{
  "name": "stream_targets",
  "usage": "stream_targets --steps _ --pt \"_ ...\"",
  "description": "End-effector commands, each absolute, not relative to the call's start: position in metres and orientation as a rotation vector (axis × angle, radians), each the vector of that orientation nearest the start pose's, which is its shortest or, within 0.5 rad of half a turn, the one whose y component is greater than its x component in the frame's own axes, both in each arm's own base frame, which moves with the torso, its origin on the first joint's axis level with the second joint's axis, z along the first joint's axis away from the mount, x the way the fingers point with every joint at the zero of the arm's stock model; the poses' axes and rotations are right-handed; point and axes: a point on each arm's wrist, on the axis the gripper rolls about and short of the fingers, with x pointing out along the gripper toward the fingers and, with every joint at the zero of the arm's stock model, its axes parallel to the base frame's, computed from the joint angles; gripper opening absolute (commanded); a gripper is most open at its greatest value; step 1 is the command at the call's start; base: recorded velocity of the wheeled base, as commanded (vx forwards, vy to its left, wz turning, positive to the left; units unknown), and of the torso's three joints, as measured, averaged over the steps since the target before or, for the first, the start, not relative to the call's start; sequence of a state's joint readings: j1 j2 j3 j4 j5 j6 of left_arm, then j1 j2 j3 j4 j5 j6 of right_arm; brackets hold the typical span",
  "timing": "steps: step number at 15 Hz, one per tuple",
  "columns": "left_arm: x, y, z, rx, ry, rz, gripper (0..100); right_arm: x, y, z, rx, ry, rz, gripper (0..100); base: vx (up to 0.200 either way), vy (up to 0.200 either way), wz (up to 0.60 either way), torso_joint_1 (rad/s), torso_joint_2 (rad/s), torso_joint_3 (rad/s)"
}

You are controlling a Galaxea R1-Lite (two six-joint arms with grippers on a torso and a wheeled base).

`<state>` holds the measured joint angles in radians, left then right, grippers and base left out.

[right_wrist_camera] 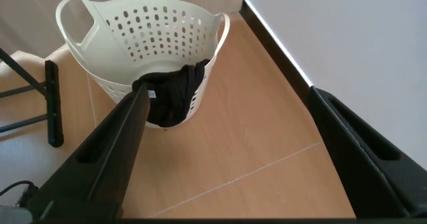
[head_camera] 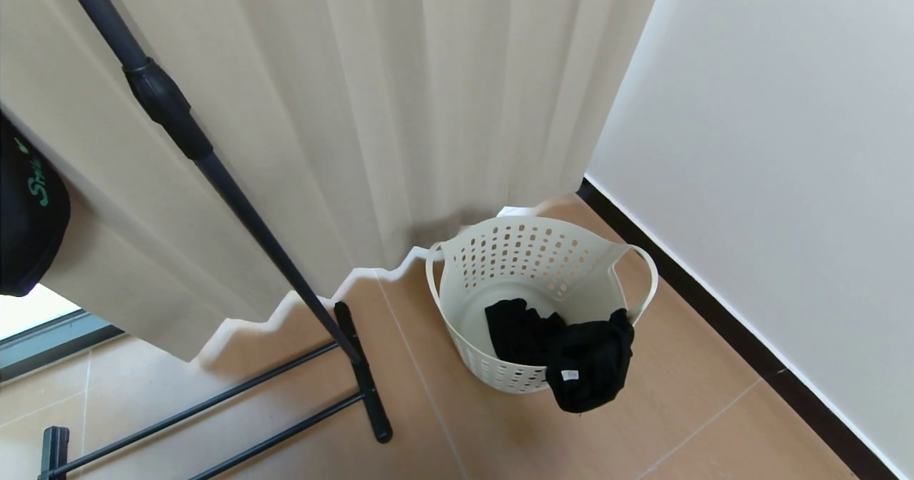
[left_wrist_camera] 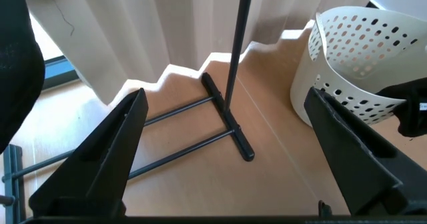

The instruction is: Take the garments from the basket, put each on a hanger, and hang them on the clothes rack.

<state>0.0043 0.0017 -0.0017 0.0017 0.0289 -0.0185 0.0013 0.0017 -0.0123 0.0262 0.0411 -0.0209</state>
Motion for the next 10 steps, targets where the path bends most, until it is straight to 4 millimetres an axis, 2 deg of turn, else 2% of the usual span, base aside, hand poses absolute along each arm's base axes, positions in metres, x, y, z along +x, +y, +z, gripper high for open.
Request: stream_targets --steps 1,10 --pt "-0.0227 0.0006 0.0758 -0.02 0.003 0.034 100 -0.0237 0.0009 0.0762 -0.023 0.015 0.043 100 0.0 0.0 0.0 0.007 0.0 -0.193" --pt "-0.0227 0.0006 0.076 -0.018 0.001 0.035 100 -0.0237 0.0009 0.0761 -0.027 0.016 0.045 100 0.0 0.0 0.0 -0.001 0.0 -0.194"
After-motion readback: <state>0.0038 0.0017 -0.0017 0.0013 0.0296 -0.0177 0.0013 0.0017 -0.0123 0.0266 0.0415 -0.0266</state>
